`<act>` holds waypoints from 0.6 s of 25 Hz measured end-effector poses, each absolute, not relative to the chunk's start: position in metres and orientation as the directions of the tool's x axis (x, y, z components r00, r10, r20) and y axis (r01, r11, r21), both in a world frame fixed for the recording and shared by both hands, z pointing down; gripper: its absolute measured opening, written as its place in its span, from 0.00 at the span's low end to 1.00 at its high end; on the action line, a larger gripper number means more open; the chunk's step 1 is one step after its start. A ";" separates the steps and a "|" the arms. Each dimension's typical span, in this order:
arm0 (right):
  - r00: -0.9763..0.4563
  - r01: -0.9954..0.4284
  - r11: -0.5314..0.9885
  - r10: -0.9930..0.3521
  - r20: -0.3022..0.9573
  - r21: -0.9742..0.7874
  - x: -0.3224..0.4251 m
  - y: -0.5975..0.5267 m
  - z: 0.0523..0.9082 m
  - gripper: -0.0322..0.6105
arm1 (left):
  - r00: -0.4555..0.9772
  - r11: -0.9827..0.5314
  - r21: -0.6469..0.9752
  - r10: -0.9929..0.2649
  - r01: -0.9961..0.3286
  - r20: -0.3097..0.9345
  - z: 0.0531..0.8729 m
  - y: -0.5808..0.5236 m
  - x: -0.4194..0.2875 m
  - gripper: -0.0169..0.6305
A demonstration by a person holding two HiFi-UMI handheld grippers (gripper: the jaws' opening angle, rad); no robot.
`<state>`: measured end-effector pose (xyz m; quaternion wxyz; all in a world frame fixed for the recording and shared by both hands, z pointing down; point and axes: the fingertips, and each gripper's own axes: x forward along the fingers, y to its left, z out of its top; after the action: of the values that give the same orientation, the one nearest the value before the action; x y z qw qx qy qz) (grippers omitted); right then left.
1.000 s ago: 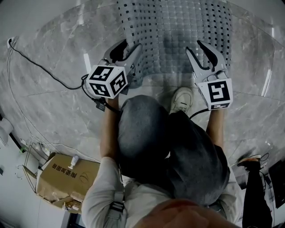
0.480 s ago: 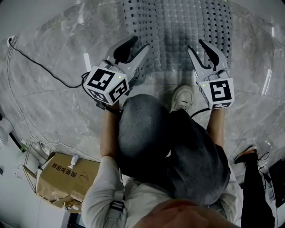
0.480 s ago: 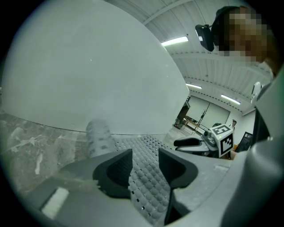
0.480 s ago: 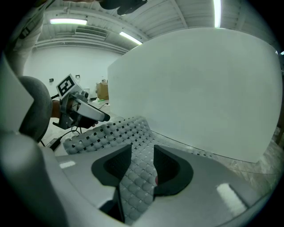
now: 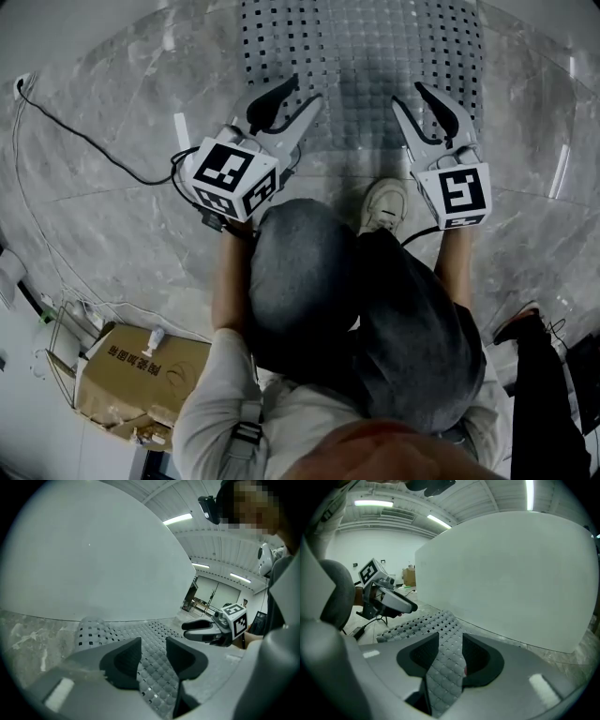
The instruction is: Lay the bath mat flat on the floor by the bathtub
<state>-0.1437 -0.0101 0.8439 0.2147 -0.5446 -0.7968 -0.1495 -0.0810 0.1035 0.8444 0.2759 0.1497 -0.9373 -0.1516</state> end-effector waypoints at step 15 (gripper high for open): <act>-0.354 0.924 0.382 0.826 0.438 0.026 -0.151 -0.006 0.815 0.16 | -0.873 0.941 0.271 -0.301 -0.204 0.385 0.818 0.112 -0.092 0.17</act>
<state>-0.1512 -0.0063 0.8147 0.1800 -0.5390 -0.8116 -0.1358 -0.0918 0.1120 0.8176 0.2154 0.1313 -0.9612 -0.1116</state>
